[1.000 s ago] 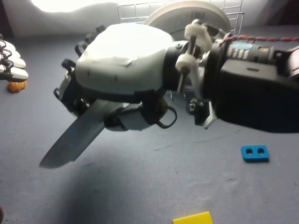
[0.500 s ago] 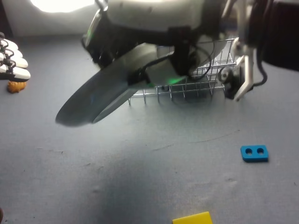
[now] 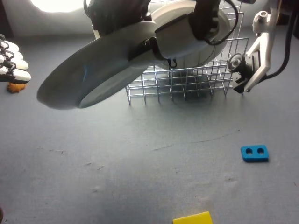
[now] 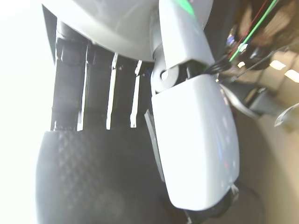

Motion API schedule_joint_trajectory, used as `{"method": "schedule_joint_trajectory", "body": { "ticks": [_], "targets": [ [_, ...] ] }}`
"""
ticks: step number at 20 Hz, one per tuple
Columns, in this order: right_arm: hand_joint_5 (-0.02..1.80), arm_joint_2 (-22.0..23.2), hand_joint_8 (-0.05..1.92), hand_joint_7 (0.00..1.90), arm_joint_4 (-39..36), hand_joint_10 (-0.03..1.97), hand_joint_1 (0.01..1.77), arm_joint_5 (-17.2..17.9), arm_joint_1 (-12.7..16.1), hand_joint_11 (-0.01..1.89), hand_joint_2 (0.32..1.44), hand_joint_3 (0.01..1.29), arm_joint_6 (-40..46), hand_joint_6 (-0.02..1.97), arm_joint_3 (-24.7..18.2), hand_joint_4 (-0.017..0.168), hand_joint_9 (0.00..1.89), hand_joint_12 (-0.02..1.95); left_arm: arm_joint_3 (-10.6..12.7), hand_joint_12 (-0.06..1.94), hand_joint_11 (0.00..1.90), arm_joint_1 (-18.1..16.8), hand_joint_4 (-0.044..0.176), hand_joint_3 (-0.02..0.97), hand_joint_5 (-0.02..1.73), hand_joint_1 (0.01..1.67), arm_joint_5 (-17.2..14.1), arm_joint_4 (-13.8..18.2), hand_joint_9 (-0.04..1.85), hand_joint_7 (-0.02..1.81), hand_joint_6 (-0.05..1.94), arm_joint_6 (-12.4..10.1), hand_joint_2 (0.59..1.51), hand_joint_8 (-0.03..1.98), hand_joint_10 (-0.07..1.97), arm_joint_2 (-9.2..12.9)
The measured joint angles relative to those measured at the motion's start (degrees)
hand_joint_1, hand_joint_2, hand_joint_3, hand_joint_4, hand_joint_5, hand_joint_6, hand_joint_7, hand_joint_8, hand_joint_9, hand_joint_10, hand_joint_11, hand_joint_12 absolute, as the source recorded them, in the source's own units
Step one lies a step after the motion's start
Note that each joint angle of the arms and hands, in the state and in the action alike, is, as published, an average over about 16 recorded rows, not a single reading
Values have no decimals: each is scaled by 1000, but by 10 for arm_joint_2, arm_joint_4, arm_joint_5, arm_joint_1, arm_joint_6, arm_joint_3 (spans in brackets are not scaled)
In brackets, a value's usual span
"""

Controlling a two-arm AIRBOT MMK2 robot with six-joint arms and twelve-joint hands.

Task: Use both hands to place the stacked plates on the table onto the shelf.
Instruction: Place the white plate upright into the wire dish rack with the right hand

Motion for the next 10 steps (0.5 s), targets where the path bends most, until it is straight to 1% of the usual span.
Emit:
{"method": "schedule_joint_trajectory", "body": {
  "ticks": [4, 10],
  "targets": [
    [852, 6, 933, 1013, -28, 1014, 1368, -33, 20, 881, 1018, 16, 94, 993, 11, -5, 1005, 1002, -1, 106, 18, 0, 0, 20, 68, 19, -1, 1, 35, 52, 9, 0, 1194, 1, 14, 0],
    [843, 12, 959, 997, -26, 1036, 1376, -86, 41, 858, 1028, 17, 174, 993, 33, -6, 996, 1026, -4, 115, 20, -1, 0, 19, 69, 19, -2, 5, 39, 56, 9, 0, 1194, 1, 15, 0]
  ]
}}
